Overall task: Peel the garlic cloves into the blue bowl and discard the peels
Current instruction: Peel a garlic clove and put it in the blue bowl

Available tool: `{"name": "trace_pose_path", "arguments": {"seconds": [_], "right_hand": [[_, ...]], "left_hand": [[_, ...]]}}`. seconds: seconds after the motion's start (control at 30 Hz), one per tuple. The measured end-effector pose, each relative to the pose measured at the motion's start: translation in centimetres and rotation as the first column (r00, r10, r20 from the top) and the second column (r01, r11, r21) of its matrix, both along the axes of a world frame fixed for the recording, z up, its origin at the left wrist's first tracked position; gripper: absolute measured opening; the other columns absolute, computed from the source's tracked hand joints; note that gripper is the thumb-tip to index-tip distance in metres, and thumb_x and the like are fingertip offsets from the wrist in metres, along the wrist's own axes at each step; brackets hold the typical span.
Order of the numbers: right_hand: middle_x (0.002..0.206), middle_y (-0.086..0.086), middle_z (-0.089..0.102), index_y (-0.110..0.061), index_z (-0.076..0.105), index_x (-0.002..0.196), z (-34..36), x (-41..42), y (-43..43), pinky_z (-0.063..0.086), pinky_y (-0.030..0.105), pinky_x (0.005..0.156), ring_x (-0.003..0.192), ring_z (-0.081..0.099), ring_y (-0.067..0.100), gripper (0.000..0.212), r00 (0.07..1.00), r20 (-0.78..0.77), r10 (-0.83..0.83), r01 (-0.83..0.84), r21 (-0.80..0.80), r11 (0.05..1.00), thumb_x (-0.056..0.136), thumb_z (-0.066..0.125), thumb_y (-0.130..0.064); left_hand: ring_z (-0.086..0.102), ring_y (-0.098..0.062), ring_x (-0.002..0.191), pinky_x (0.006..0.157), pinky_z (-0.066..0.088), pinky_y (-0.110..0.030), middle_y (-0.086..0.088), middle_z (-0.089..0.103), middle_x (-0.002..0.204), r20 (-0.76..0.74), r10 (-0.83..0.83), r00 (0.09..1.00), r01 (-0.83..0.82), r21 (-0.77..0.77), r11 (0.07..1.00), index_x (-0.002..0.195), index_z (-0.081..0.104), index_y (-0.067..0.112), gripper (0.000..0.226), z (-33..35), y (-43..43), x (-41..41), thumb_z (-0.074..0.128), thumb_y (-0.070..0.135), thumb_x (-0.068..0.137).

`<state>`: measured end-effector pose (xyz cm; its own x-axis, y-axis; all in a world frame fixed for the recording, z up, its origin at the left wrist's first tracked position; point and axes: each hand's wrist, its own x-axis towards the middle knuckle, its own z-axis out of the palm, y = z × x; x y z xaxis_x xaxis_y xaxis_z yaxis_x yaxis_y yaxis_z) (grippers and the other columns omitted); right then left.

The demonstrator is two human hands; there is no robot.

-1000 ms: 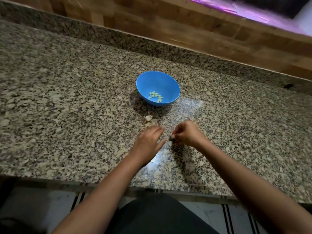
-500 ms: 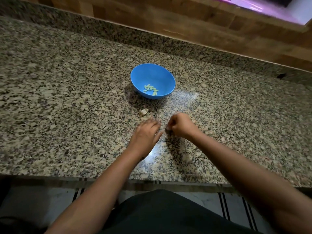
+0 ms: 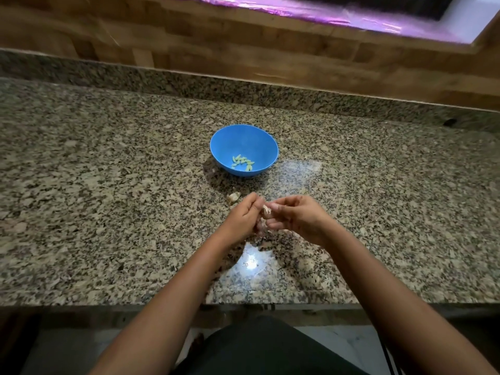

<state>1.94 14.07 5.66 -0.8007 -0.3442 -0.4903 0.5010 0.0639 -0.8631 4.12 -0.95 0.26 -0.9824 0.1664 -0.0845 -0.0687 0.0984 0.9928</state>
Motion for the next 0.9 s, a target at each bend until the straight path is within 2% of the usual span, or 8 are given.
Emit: {"name": "trace_pose_path", "arguments": {"seconds": [0.17,0.27,0.47,0.6,0.7,0.77,0.83,0.9], "right_hand": [[0.074,0.016,0.064,0.004,0.059,0.087,0.2,0.4,-0.3,0.058,0.029,0.056,0.057,0.065,0.018,0.009,0.975,-0.22,0.039,0.035,0.325,0.945,0.083,0.064,-0.003],[0.077,0.016,0.065,0.005,0.059,0.087,0.4,0.4,-0.3,0.058,0.031,0.054,0.057,0.065,0.02,0.014,0.98,-0.199,-0.013,0.06,0.232,0.971,0.082,0.066,-0.006],[0.076,0.01,0.064,-0.001,0.056,0.088,0.3,0.4,-0.4,0.052,0.024,0.05,0.055,0.058,0.015,0.016,0.986,-0.08,0.148,-0.139,0.113,0.984,0.093,0.053,-0.015],[0.068,0.007,0.055,-0.003,0.055,0.081,-0.2,0.7,-1.1,0.048,0.021,0.049,0.054,0.051,0.014,0.016,0.987,-0.149,0.063,-0.038,0.166,0.985,0.094,0.052,-0.011],[0.072,0.004,0.055,-0.003,0.057,0.081,-1.1,1.0,-1.4,0.042,0.023,0.053,0.06,0.049,0.011,0.015,0.777,-0.536,0.331,0.118,0.639,0.76,0.094,0.052,-0.011],[0.074,0.002,0.053,-0.005,0.055,0.08,-1.4,1.1,-1.5,0.04,0.026,0.057,0.064,0.047,0.012,0.014,0.625,-0.609,0.487,0.205,0.731,0.651,0.093,0.05,-0.007],[0.072,0.005,0.053,-0.002,0.055,0.08,-1.2,0.9,-1.5,0.046,0.03,0.055,0.061,0.049,0.014,0.017,0.75,-0.563,0.347,0.122,0.633,0.765,0.094,0.048,-0.007],[0.065,0.006,0.048,-0.003,0.053,0.076,-0.2,0.8,-1.5,0.046,0.022,0.047,0.052,0.046,0.013,0.023,0.954,-0.284,0.094,-0.012,0.278,0.961,0.097,0.046,-0.009]], "left_hand": [[0.049,-0.007,0.048,0.055,0.047,-0.032,-0.001,0.046,0.062,-0.025,0.061,0.998,-0.062,-0.039,0.997,0.082,0.043,0.018,0.022,-0.1,-0.3,-0.3,0.036,0.027,0.101],[0.049,-0.011,0.052,0.056,0.048,-0.034,-0.002,0.046,0.064,-0.035,0.061,0.997,-0.064,-0.078,0.995,0.082,0.042,0.02,0.022,-0.1,-0.3,-0.4,0.036,0.028,0.101],[0.048,-0.01,0.055,0.048,0.043,-0.024,0.002,0.048,0.068,-0.089,0.06,0.994,-0.073,-0.151,0.986,0.085,0.042,0.017,0.022,0.3,0.5,-0.3,0.035,0.03,0.101],[0.048,-0.008,0.043,0.046,0.042,-0.025,0.004,0.046,0.066,-0.066,0.062,0.996,-0.073,-0.166,0.984,0.081,0.042,0.019,0.023,0.5,0.8,-0.4,0.036,0.028,0.101],[0.041,-0.005,0.043,0.043,0.042,-0.026,0.003,0.039,0.063,0.107,0.098,0.989,-0.098,-0.005,0.995,0.089,0.047,0.019,0.017,0.8,1.2,-0.5,0.037,0.024,0.101],[0.037,-0.004,0.045,0.041,0.043,-0.022,0.0,0.033,0.064,0.167,0.098,0.981,-0.111,0.072,0.991,0.093,0.047,0.017,0.015,1.1,1.4,-0.5,0.036,0.021,0.102],[0.038,-0.003,0.043,0.042,0.046,-0.022,-0.001,0.032,0.063,0.119,0.1,0.988,-0.109,0.067,0.992,0.086,0.046,0.017,0.019,1.1,1.4,-0.5,0.036,0.018,0.102],[0.044,-0.007,0.04,0.04,0.044,-0.023,-0.003,0.037,0.062,0.071,0.089,0.993,-0.093,0.053,0.994,0.08,0.043,0.015,0.023,1.4,1.2,-0.5,0.037,0.017,0.101]]}}
